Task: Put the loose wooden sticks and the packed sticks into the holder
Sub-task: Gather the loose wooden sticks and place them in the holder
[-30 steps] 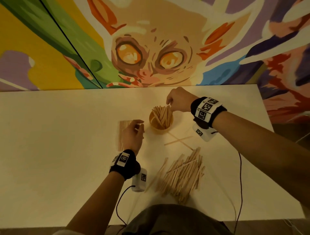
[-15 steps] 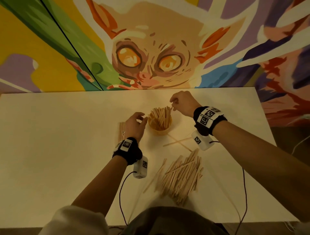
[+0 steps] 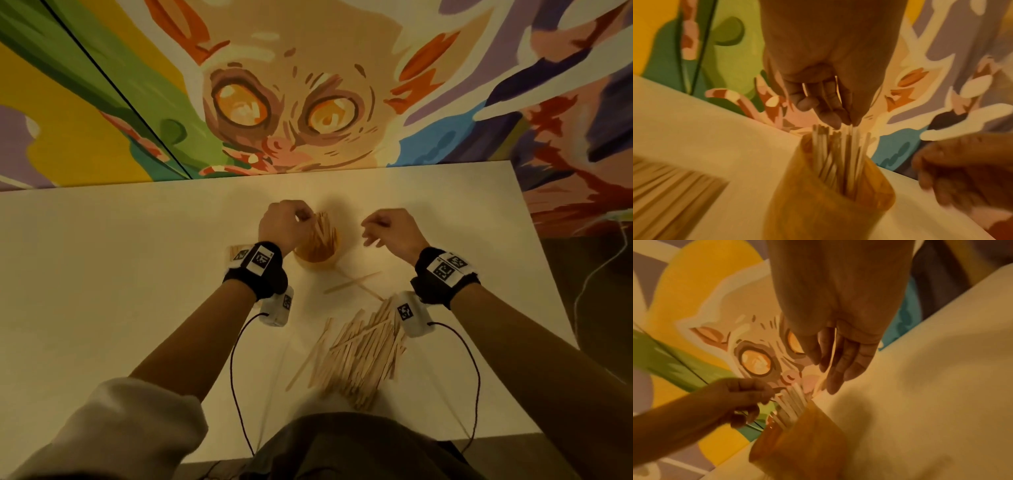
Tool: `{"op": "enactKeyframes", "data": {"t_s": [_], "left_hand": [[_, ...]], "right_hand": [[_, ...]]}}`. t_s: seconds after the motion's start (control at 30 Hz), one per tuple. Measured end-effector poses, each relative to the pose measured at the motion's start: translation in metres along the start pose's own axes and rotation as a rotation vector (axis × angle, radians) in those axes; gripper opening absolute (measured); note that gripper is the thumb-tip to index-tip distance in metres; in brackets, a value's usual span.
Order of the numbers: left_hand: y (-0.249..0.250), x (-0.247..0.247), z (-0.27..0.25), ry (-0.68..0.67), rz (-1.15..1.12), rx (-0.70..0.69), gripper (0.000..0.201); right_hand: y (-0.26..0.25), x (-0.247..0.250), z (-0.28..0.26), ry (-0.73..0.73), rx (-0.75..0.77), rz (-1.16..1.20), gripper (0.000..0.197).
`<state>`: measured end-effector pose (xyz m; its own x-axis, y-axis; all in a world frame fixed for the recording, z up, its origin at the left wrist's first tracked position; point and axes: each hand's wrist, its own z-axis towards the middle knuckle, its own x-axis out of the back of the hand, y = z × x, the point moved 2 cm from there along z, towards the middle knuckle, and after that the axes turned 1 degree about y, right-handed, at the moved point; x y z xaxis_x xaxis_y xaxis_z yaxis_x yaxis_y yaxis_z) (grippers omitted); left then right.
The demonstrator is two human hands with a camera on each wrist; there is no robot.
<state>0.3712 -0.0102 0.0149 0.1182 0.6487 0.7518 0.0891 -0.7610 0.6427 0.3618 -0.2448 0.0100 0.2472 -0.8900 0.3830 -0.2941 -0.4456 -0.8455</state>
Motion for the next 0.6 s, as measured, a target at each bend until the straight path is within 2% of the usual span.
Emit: {"op": "enactKeyframes", "data": {"t_s": [0.1,0.17,0.33,0.47,0.6], "left_hand": [[0.023,-0.006,0.007,-0.064,0.022,-0.07,0.009],[0.031,-0.008,0.004,-0.051,-0.018,-0.104,0.009],[0.027,-0.013,-0.045,-0.023,-0.175,-0.189,0.008],[-0.009,-0.032,-0.103,-0.13,-0.178,-0.104,0.008],[-0.062,-0.062,-0.151,-0.337,0.093,0.085,0.009]], "right_hand": [[0.035,0.007,-0.031,-0.051,-0.08,-0.043,0.013],[0.058,0.01,-0.052,-0.068,-0.133,-0.086,0.013],[0.122,0.017,-0.11,-0.106,-0.325,-0.226,0.015],[0.16,0.018,-0.158,-0.165,-0.456,-0.372,0.019],[0.171,0.005,-0.192,-0.217,-0.542,-0.391,0.026]]}}
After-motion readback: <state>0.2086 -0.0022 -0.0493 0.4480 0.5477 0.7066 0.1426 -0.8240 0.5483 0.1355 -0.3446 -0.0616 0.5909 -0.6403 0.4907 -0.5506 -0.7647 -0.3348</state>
